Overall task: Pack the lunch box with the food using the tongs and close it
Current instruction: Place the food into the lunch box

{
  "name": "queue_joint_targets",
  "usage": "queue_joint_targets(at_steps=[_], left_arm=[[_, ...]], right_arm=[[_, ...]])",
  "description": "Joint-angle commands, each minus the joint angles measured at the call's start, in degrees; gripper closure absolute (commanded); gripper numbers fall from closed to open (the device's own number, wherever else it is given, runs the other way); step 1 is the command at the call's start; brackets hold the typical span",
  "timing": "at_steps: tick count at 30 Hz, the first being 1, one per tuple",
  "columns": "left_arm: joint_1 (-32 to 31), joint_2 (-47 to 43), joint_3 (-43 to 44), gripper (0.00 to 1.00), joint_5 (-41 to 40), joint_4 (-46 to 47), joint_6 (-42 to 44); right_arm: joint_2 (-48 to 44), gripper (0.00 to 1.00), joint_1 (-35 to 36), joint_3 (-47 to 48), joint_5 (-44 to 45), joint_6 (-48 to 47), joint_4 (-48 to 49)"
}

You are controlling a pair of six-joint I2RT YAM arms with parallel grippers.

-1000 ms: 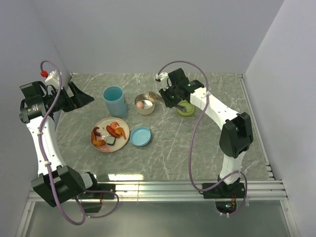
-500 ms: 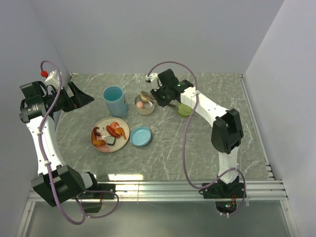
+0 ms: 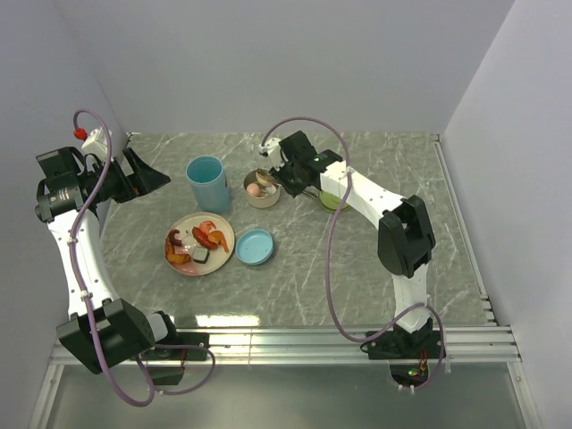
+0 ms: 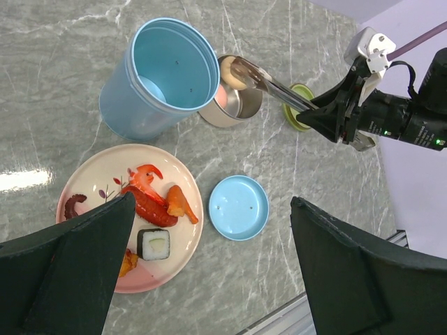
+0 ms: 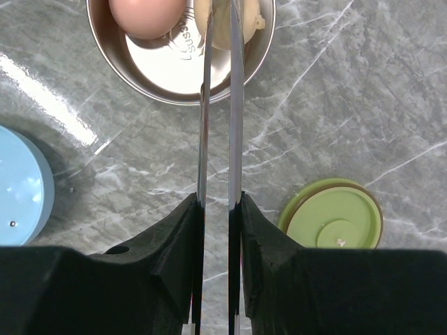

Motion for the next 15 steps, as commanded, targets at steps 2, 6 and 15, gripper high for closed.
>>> queue_joint_targets(at_steps=[2, 6, 15], left_arm=[[0.2, -0.1, 0.7, 0.01, -0.2, 1.2, 1.3], [0.2, 0.2, 0.8, 0.01, -0.2, 1.0, 1.4], [0.2, 0.1, 0.6, 0.02, -0.4, 0.9, 1.4]], right_arm=[[1.3, 0.77, 0.4, -0.1, 0.7, -0.6, 3.4], [2.5, 0.77, 0.4, 0.7, -0.2, -0.4, 2.7], [4.0, 0.59, 0.4, 2.9, -1.2, 1.3, 1.3]])
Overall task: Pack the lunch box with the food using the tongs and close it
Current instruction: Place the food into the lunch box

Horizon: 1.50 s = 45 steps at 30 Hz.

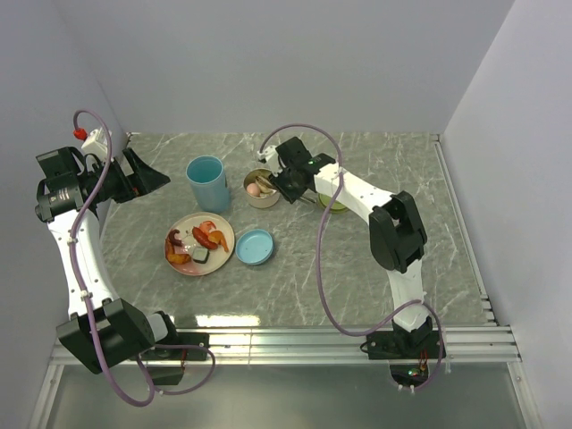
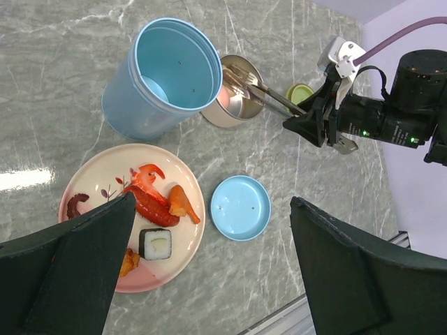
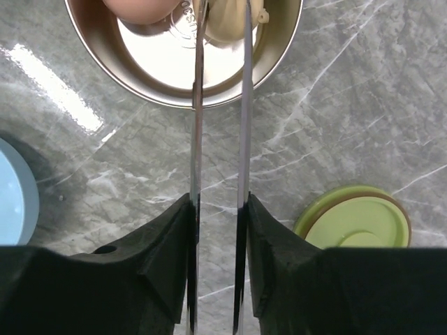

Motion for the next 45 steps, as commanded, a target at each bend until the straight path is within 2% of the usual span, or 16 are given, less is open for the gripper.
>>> queue_joint_targets(at_steps=[1, 17, 23, 31, 45], left_arm=[[0.2, 0.1, 0.6, 0.02, 0.0, 0.9, 1.3], [0.2, -0.1, 0.8, 0.02, 0.5, 0.7, 1.3], [0.2, -0.2, 0.9, 0.02, 0.7, 0.8, 1.1], [0.3, -0.2, 0.8, 0.02, 0.9, 1.2, 0.4], [0.3, -0.1, 0.5, 0.02, 0.8, 1.3, 0.4]], right_arm=[[-0.2, 0.58, 0.3, 3.2, -1.4, 1.1, 0.7], [-3.8, 0.54, 0.3, 5.9, -0.9, 2.6, 0.4], [-5.6, 0.49, 0.4, 8.7, -2.1, 3.5, -1.2], [-7.2, 0.48, 0.3, 11.1, -4.0, 3.3, -4.3], [-7.0, 0.61, 0.2, 2.9, -2.0, 1.2, -1.4]])
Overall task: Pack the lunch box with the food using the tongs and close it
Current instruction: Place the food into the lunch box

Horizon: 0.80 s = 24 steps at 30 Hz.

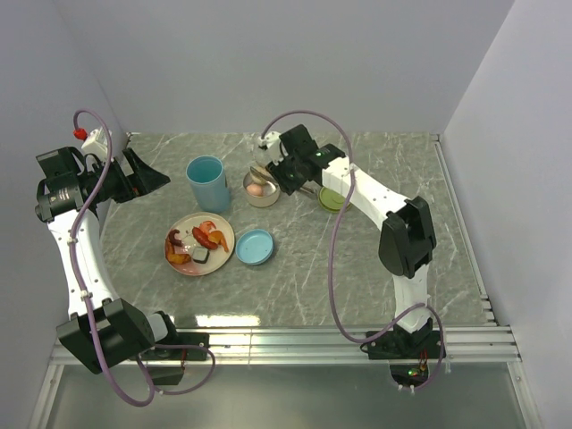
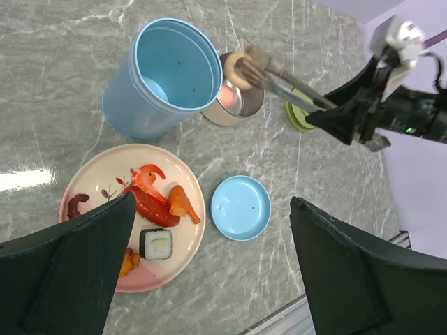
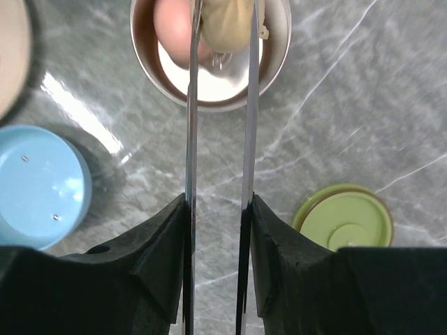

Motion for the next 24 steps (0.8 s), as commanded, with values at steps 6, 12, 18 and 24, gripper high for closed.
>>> queue_joint_targets(at_steps=[6, 12, 18, 24], left_arm=[[0.3, 0.3, 0.3, 0.02, 0.9, 1.8, -0.1], [0.2, 0.1, 0.5, 0.02, 0.5, 1.5, 0.3], [0.2, 0.6, 0.8, 0.02, 0.6, 1.4, 0.3], [0.3, 0.7, 1.0, 0.02, 0.5, 1.2, 0.6]], right_arm=[[-1.8, 0.66, 0.4, -4.2, 3.9, -2.4, 4.1], [-0.7, 0.67, 0.5, -5.2, 5.0, -2.8, 5.8], [1.2, 0.62, 0.9, -3.2, 4.8, -2.7, 5.6], [1.8, 0.53, 0.9, -2.1, 4.3, -2.2, 5.0]])
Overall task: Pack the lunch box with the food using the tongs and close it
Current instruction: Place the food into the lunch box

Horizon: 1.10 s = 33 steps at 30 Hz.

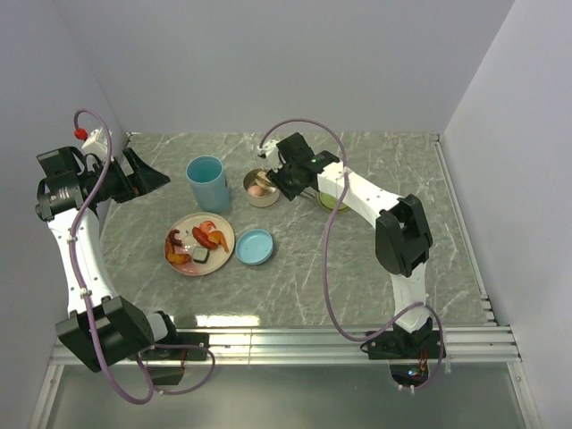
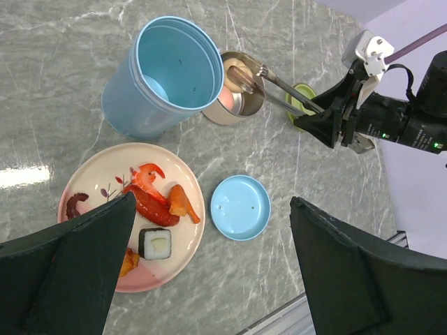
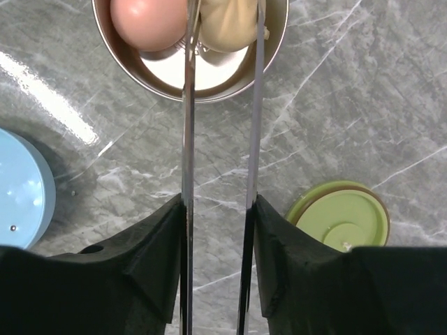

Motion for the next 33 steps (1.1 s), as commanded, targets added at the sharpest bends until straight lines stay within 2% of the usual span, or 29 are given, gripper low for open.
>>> queue_joint_targets(at_steps=[1, 23, 33], left_arm=[[0.2, 0.2, 1.0, 0.02, 0.6, 1.2, 0.8], [0.2, 0.3, 1.2, 0.02, 0.6, 0.8, 0.9], [0.2, 0.1, 1.4, 0.02, 0.6, 0.7, 0.9]], right_arm=[[0.5, 0.52, 0.3, 2.9, 0.1, 0.1, 2.0], [1.3, 0.4, 0.3, 6.1, -0.3, 1.3, 0.4], [-3.4, 0.45, 0.3, 7.9, -3.8, 1.2, -1.7]])
